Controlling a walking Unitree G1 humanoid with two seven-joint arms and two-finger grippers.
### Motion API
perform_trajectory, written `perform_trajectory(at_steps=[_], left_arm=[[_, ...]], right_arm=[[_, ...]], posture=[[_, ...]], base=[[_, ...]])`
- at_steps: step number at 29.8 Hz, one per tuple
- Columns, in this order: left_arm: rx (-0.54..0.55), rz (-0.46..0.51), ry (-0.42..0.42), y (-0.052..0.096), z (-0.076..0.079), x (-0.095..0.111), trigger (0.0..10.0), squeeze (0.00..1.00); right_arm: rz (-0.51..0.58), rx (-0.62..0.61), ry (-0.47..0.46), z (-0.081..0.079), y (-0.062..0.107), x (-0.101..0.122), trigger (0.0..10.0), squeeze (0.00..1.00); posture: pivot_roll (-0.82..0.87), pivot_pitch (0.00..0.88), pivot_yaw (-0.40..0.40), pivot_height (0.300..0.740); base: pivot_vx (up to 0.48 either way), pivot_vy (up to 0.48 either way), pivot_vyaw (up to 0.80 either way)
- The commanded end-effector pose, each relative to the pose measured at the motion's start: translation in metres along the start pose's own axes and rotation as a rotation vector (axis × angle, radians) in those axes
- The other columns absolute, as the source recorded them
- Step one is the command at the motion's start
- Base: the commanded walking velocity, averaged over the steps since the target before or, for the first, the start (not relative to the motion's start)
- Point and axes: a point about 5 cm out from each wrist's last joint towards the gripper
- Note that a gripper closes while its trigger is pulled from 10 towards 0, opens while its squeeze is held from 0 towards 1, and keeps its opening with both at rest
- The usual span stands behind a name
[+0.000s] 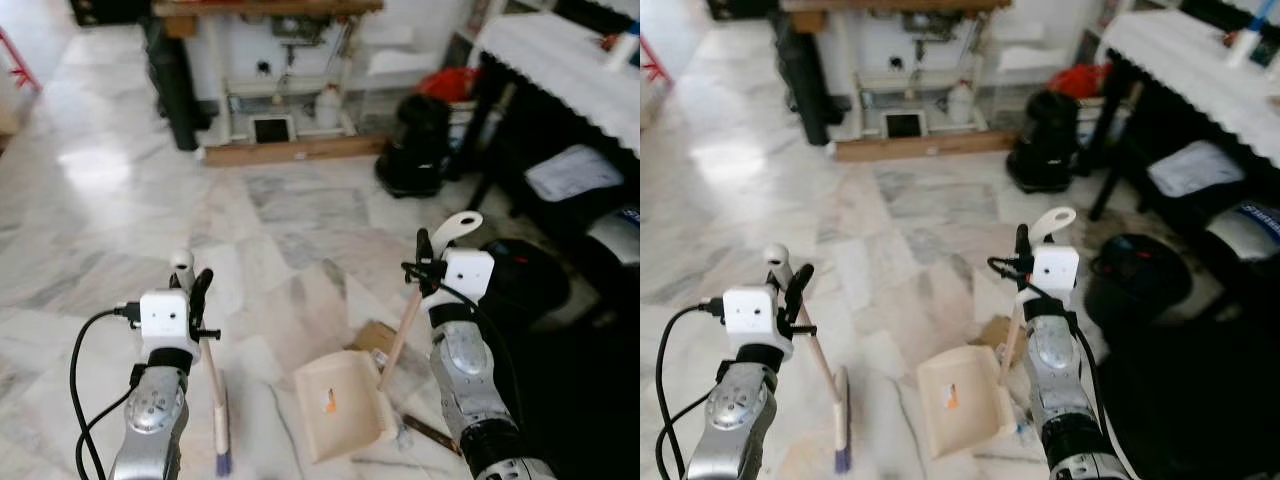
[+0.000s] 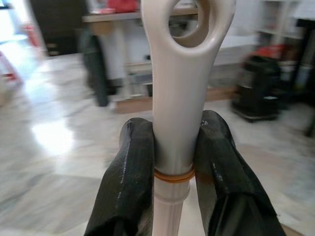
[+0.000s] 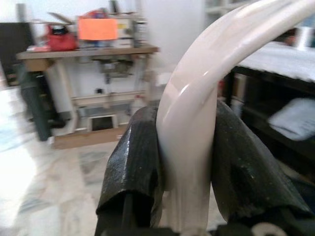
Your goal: Sweep floor
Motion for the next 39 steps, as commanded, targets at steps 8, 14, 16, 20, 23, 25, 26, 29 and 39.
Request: perform_trajectory(at_steps=[8,14,16,20,23,25,26,29,39], left_arm=[[-0.008,0.026,0.01,-0.0027,0.0037,0.0062,10.0,0.0],[-0.012,0.025,0.013,-0.0027,0.0046,0.0062,10.0,0.0],[-0.014,0.025,0.014,-0.0028,0.0048,0.0062,10.0,0.0],[-0.015,0.026,0.015,-0.0029,0.0051,0.0062,10.0,0.0],[-0.015,0.026,0.015,-0.0032,0.0051,0.0063,10.0,0.0],[-0.016,0.028,0.011,-0.0035,0.0053,0.0065,10.0,0.0],[-0.016,0.028,0.011,-0.0035,0.0053,0.0065,10.0,0.0],[-0.02,0.039,-0.01,-0.0038,0.0051,0.0076,10.0,0.02],[-0.017,0.034,0.006,-0.0034,0.0062,0.0072,10.0,0.01]], right_arm=[[0.026,-0.001,-0.014,-0.0005,-0.0029,0.0064,10.0,0.0],[0.028,-0.004,-0.014,0.0003,-0.0031,0.0072,10.0,0.0],[0.028,-0.004,-0.014,0.0004,-0.0031,0.0072,10.0,0.0],[0.027,-0.007,-0.014,0.001,-0.0029,0.0071,10.0,0.0],[0.027,-0.008,-0.013,0.0011,-0.003,0.0071,10.0,0.0],[0.025,-0.008,-0.012,0.0013,-0.0032,0.0071,10.0,0.0],[0.025,-0.008,-0.012,0.0013,-0.0032,0.0071,10.0,0.0],[0.025,-0.006,-0.012,0.0013,-0.0033,0.0072,10.0,0.0],[0.023,-0.006,-0.01,0.0013,-0.003,0.0071,10.0,0.0]], posture=[[0.01,0.09,-0.048,0.74],[0.01,0.09,-0.047,0.74],[0.01,0.091,-0.047,0.74],[0.01,0.092,-0.047,0.74],[0.01,0.094,-0.047,0.74],[0.01,0.094,-0.048,0.74],[0.01,0.094,-0.048,0.74],[0.01,0.095,-0.048,0.74],[0.01,0.098,-0.049,0.74]], base=[[0.0,0.0,-0.79],[0.0,0.0,-0.79],[0.0,0.0,-0.79],[0.0,0.0,-0.79],[0.0,0.0,-0.79],[0.0,0.0,-0.79],[0.0,0.0,-0.79],[0.0,0.0,-0.79],[0.0,-0.237,-0.79]])
Point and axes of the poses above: a point about 5 cm out from each wrist's last joint towards the gripper, its own y axis pointing back from the gripper into the wrist, its own x axis along the axis of the wrist's last joint, z = x × y, and after that the axes turned 11 degrees about -y, right-handed
